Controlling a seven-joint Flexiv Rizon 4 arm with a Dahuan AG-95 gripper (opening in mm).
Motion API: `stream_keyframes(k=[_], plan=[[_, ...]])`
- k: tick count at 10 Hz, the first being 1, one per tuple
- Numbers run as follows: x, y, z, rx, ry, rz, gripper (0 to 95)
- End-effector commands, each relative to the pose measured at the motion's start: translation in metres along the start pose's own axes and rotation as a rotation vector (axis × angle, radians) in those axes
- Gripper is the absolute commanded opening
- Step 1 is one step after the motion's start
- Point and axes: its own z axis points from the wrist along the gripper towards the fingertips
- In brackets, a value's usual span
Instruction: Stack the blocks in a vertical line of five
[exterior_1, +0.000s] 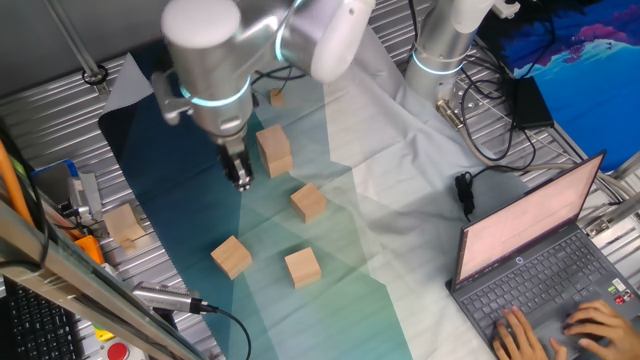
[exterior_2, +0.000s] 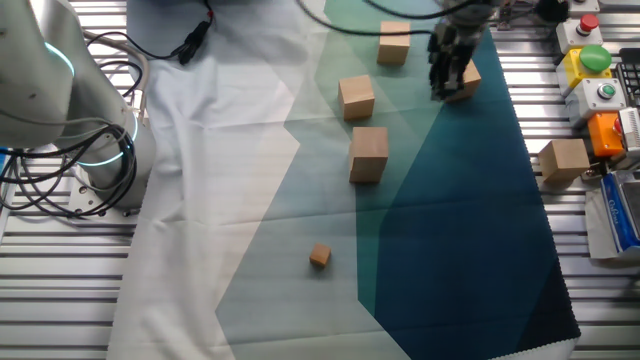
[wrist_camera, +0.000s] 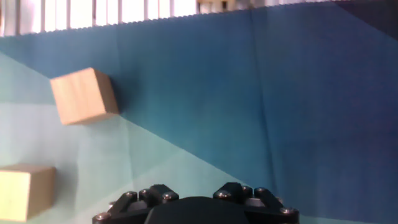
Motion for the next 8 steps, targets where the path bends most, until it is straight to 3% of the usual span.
stream_keyframes(k=[1, 8], plan=[[0.000, 0.005, 0.000, 0.000, 0.004, 0.003, 0.0], [0.007, 0.025, 0.016, 0.020, 0.013, 0.006, 0.0]])
